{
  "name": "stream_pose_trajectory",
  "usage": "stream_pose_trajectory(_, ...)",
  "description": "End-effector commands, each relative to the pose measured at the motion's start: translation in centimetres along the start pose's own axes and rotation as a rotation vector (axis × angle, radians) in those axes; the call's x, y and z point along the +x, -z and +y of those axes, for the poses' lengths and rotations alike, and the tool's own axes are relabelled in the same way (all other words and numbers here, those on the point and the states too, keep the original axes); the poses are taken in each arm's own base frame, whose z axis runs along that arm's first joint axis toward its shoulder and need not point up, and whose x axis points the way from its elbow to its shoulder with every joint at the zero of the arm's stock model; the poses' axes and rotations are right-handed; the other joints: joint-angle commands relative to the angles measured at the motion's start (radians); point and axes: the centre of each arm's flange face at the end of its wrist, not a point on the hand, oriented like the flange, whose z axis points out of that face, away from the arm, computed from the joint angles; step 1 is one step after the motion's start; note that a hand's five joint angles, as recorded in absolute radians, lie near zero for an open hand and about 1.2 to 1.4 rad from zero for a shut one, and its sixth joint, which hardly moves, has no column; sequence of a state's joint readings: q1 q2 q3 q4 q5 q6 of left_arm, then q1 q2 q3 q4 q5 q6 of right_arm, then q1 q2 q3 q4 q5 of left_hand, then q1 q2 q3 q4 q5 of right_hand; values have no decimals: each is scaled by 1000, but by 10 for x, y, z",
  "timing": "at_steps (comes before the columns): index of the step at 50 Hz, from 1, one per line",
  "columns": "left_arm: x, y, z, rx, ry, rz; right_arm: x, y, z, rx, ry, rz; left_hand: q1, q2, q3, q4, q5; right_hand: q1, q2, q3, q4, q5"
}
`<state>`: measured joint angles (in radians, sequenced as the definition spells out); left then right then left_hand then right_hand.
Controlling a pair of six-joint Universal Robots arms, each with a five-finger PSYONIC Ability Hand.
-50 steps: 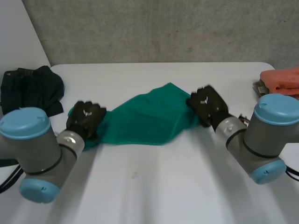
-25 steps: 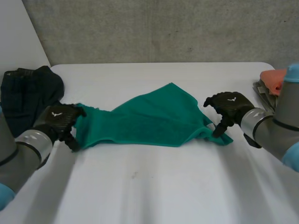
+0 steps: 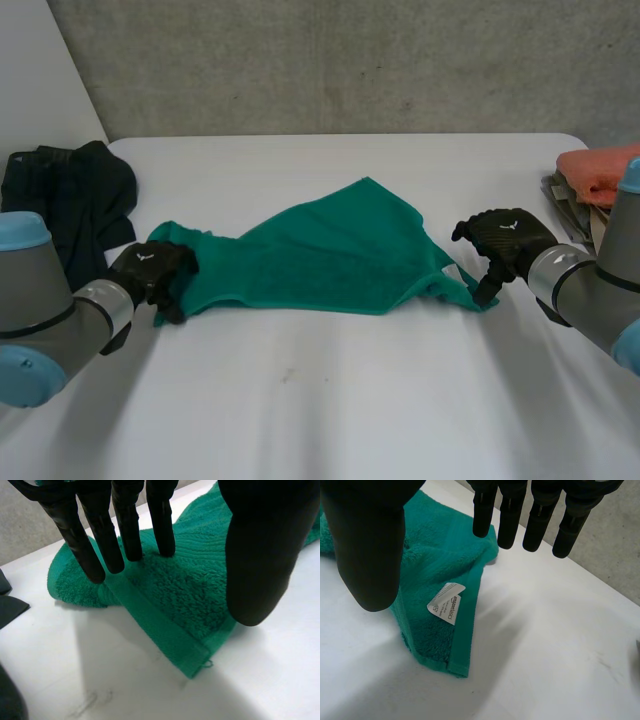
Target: Fold the laundry.
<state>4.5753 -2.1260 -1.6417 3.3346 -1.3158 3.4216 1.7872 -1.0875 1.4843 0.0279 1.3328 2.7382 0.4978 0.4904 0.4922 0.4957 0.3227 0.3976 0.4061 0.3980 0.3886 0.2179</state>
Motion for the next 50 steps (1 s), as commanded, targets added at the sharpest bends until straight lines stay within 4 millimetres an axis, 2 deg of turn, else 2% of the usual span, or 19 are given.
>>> stream_pose_trajectory(1, 4, -7, -3, 18, -43, 9, -5, -5, 6, -9, 2, -9, 381, 388, 386, 383, 381, 82, 74, 82, 91, 87)
stream_pose_trajectory(4, 3, -7, -6, 26, -41, 5, -6, -7, 8, -11, 2, -12, 596, 603, 601, 598, 596, 85, 77, 85, 94, 90)
stream_pose_trajectory(5, 3, -5, -10, 34, -45, 1, -6, -8, 8, -10, 2, -10, 803, 810, 808, 805, 803, 85, 77, 85, 94, 90)
stream_pose_trajectory(7, 1, -4, -13, 42, -49, -6, -5, -9, 8, -7, 3, -5, 898, 906, 904, 900, 899, 85, 77, 85, 94, 90)
stream_pose_trajectory(19, -13, 13, -34, 60, -99, -65, -1, -9, 2, 0, 4, 1, 899, 906, 904, 901, 899, 82, 74, 82, 91, 87)
stream_pose_trajectory(28, -12, 54, -80, 115, -105, -66, -9, -12, 8, -57, -27, -40, 899, 906, 904, 901, 899, 71, 62, 70, 80, 76)
stream_pose_trajectory(33, -6, 68, -96, 152, -112, -59, -17, -11, 10, -72, -62, -65, 899, 906, 904, 901, 899, 76, 68, 76, 85, 82)
stream_pose_trajectory(40, 0, 71, -99, 155, -125, -51, -19, -3, 10, -78, -73, -71, 899, 906, 904, 901, 899, 88, 80, 88, 97, 93)
stream_pose_trajectory(45, -1, 69, -99, 149, -124, -55, -7, 8, 8, -79, -56, -37, 899, 906, 904, 901, 899, 158, 150, 158, 167, 164)
stream_pose_trajectory(50, -2, 69, -101, 143, -119, -58, -5, 12, 16, -83, -17, -56, 899, 906, 904, 901, 899, 165, 156, 164, 173, 170)
